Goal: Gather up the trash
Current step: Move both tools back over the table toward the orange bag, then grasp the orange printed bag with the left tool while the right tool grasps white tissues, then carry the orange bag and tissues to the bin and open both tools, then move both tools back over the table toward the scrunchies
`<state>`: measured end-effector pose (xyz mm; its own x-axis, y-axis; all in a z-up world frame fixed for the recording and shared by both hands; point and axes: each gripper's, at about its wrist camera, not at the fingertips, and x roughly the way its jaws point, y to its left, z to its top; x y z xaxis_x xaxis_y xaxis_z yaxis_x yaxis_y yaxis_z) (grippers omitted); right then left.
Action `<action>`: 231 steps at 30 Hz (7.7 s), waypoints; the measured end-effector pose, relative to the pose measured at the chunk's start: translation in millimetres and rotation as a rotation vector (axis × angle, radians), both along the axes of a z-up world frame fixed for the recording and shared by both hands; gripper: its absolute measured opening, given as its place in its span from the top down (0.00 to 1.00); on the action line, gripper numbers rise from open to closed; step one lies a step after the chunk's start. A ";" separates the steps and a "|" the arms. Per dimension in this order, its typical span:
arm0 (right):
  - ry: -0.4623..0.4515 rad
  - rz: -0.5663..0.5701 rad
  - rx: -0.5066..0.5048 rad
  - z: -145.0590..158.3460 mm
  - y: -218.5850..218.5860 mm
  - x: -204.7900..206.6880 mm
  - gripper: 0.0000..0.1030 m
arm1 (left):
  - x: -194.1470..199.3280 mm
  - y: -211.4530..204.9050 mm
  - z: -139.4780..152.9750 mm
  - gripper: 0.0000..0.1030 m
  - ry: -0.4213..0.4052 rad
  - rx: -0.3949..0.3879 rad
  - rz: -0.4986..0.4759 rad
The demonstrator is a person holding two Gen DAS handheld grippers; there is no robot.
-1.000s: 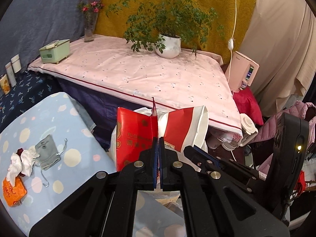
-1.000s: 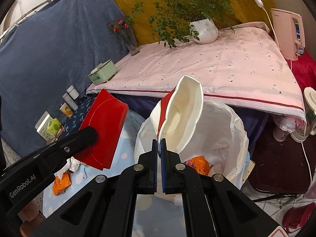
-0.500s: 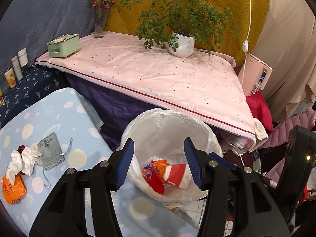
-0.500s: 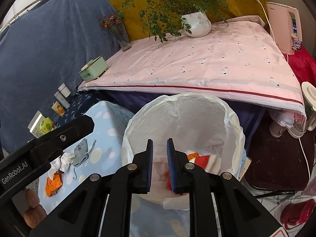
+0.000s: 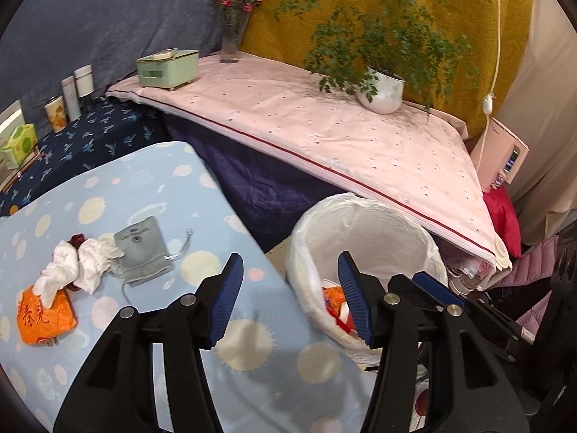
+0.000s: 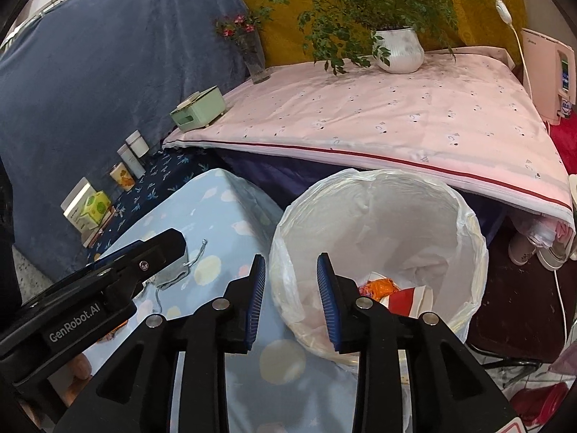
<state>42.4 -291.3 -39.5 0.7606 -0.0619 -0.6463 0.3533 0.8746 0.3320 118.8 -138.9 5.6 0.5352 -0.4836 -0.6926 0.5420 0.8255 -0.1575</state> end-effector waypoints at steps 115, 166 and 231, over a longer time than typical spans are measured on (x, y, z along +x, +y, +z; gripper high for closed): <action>-0.146 0.194 -0.076 63.0 121.8 62.2 0.88 | 22.8 155.5 54.6 0.88 -0.022 -0.146 0.250; -0.017 -0.161 0.018 -13.9 -60.7 -6.5 0.71 | 4.3 -54.4 -6.2 0.47 0.048 -0.006 -0.047; 0.085 0.344 -0.105 -28.6 211.0 134.6 0.61 | 78.7 314.5 -96.2 0.33 0.238 -0.003 0.679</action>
